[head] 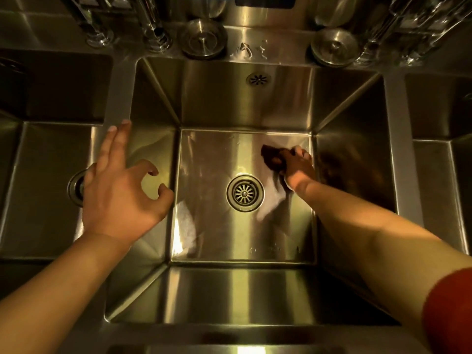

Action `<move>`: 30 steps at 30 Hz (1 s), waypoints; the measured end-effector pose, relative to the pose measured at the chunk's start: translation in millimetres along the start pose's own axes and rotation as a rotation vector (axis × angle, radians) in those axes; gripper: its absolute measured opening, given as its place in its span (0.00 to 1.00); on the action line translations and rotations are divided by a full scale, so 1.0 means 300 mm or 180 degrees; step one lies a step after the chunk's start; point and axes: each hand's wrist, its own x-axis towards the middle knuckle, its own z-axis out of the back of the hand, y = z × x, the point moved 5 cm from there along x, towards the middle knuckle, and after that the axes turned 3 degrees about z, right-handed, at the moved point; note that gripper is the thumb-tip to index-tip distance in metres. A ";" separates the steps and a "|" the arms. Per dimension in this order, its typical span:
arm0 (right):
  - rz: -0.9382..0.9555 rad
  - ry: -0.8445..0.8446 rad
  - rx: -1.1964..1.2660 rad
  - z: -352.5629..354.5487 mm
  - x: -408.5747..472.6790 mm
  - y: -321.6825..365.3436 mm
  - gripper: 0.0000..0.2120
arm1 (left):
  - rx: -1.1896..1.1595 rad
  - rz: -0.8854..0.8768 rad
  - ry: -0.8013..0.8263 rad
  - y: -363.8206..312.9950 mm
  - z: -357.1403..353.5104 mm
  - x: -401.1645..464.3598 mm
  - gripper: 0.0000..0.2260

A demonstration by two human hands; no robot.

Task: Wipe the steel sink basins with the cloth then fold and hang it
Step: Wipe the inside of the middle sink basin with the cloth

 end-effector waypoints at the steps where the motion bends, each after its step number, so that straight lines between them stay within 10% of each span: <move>1: 0.0073 -0.0021 0.0130 -0.008 -0.020 0.002 0.17 | -0.0011 0.0008 0.0002 -0.001 0.000 -0.001 0.14; 16: 0.2625 0.1642 -0.0532 -0.329 -0.585 0.181 0.25 | 0.0190 0.0081 0.0011 0.001 -0.008 0.011 0.14; 30: 0.2942 0.0961 0.0021 -0.340 -0.503 0.916 0.22 | 0.0126 0.0099 0.0063 0.007 -0.001 0.004 0.13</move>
